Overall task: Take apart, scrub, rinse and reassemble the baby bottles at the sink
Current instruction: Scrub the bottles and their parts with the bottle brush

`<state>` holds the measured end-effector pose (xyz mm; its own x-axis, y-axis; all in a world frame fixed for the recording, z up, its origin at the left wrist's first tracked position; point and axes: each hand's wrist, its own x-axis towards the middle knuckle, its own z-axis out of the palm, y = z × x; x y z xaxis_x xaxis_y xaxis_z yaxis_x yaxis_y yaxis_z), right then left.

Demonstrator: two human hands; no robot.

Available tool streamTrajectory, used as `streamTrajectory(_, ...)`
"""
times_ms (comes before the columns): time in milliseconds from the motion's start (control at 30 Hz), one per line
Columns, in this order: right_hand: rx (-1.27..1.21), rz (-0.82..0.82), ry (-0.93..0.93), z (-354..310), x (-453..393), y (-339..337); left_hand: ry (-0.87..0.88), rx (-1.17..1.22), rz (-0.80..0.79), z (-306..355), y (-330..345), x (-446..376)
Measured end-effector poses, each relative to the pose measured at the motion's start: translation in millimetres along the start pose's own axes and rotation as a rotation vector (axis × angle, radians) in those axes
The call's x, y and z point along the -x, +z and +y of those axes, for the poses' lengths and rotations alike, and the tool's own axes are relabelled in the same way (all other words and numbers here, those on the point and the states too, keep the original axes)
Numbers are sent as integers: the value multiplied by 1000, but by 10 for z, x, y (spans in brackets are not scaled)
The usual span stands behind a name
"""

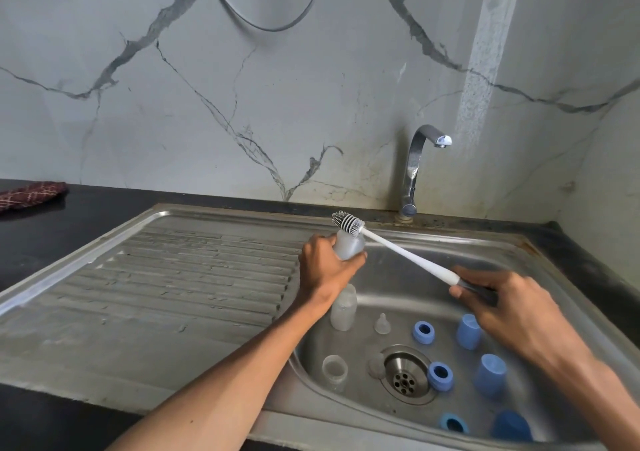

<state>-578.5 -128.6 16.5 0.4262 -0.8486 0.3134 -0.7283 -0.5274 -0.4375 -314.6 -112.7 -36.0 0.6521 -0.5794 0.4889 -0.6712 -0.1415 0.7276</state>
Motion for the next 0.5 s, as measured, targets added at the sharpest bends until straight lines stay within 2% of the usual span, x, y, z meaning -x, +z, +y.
streamTrajectory(133, -19, -29, -15, 9, -36, 35, 58, -33, -45, 150, 77, 86)
streamTrajectory(233, -27, -44, 9, 76, -44, -85, -24, 29, -9, 92, 21, 24)
streamTrajectory(367, 51, -18, 64, 212, -68, -232, -220, 232, 53, -72, -135, -140)
streamTrajectory(500, -14, -39, 57, 164, -84, -155, -235, 391, -90, -81, -75, -117)
